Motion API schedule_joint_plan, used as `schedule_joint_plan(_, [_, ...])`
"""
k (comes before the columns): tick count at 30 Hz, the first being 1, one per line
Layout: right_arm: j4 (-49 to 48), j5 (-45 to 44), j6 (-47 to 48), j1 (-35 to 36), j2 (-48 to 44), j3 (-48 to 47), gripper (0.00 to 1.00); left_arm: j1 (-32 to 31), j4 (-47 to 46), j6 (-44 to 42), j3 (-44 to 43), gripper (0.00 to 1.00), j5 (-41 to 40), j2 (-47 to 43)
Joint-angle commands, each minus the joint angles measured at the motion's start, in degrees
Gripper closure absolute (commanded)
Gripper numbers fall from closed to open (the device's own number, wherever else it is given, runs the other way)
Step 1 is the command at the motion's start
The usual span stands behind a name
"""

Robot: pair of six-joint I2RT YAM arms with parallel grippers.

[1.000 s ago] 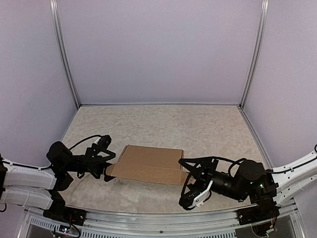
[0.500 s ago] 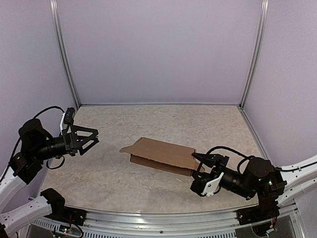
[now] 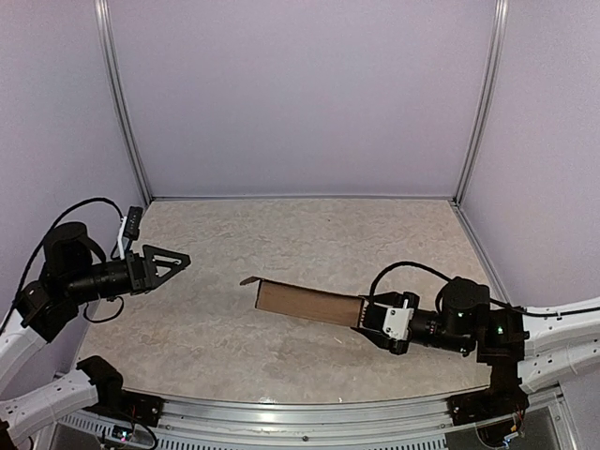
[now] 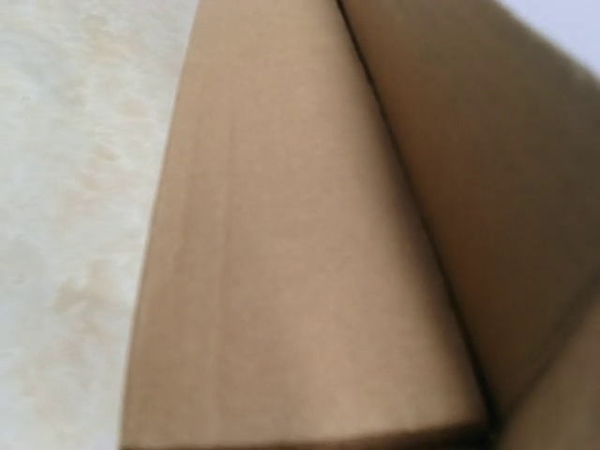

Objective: Fold the paper box

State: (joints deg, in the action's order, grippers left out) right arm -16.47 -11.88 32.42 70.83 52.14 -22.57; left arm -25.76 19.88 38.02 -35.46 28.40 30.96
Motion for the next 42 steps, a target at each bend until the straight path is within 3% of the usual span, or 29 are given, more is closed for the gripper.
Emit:
schedule_joint_plan(1, [0.72, 14.66, -8.71, -5.46, 3.03, 1.33, 0.68, -2.27, 2.41, -4.36, -2.31, 0.04, -2.03, 1.09])
schedule_joint_plan(10, [-7.96, 30.39, -13.46, -14.27, 11.09, 3.48, 0.7, -14.18, 8.47, -8.91, -6.11, 0.07, -17.56, 7.13])
schedule_joint_plan(18, [-15.76, 37.43, -16.79, -17.3, 20.42, 3.49, 0.72, -19.49, 8.31, -9.21, -6.35, 0.08, -24.34, 12.98])
schedule_joint_plan(28, [-21.86, 39.25, -18.6, -18.02, 29.8, 3.05, 0.74, -23.34, 9.31, -9.81, -7.47, 0.1, -28.21, 19.97])
schedule_joint_plan(42, [-23.89, 39.73, -18.75, -18.14, 34.56, 2.27, 0.74, -24.68, 6.42, -8.52, -8.53, 0.1, -30.71, 24.87])
